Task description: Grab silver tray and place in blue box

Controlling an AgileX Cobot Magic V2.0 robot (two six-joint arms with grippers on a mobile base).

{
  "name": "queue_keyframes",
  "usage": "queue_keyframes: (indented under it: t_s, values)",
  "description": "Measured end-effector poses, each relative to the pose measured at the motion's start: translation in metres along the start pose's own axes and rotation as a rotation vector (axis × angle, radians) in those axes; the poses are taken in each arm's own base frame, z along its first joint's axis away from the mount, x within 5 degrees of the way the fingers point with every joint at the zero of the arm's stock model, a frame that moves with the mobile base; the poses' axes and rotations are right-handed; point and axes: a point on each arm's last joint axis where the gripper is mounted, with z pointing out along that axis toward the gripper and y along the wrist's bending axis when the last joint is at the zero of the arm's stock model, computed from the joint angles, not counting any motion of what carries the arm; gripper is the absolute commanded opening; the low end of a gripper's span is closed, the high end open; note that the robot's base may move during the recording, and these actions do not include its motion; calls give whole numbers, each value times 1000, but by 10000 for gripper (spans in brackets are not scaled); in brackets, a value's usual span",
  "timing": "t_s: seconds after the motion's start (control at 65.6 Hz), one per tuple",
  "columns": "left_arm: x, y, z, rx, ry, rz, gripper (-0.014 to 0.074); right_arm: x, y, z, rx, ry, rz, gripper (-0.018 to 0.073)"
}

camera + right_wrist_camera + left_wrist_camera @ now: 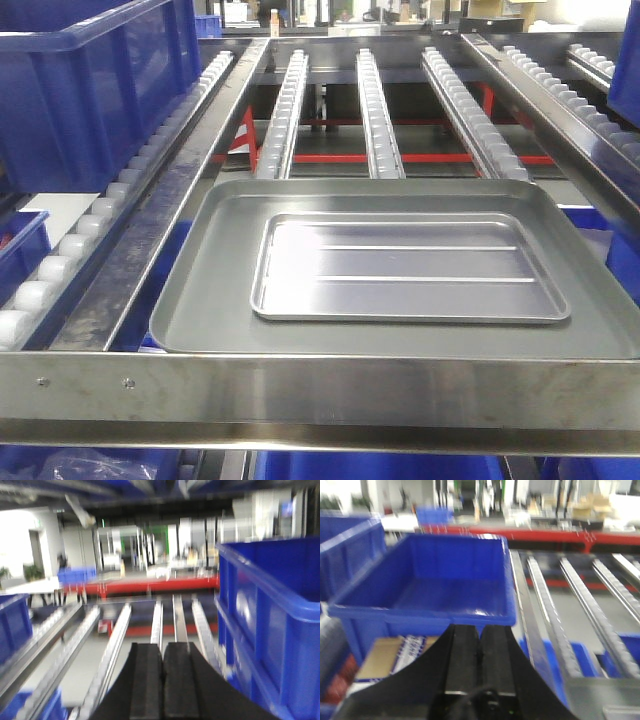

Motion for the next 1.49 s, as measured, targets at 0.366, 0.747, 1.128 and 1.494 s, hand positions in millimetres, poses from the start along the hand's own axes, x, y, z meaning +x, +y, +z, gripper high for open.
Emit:
queue_keyframes:
  t_s: [0.366, 0.747, 1.128, 1.494]
  values:
    - [32, -36, 90, 221, 466, 55, 345, 25, 6, 80, -20, 450, 5, 453]
    - [59, -136, 124, 598, 599, 146, 332, 67, 57, 129, -254, 762, -44, 449]
    - [67, -209, 209, 462, 991, 165, 316, 96, 77, 181, -225, 1073, -84, 445]
    - [131, -239, 261, 222, 1205, 114, 316, 147, 81, 222, -72, 1273, -12, 445]
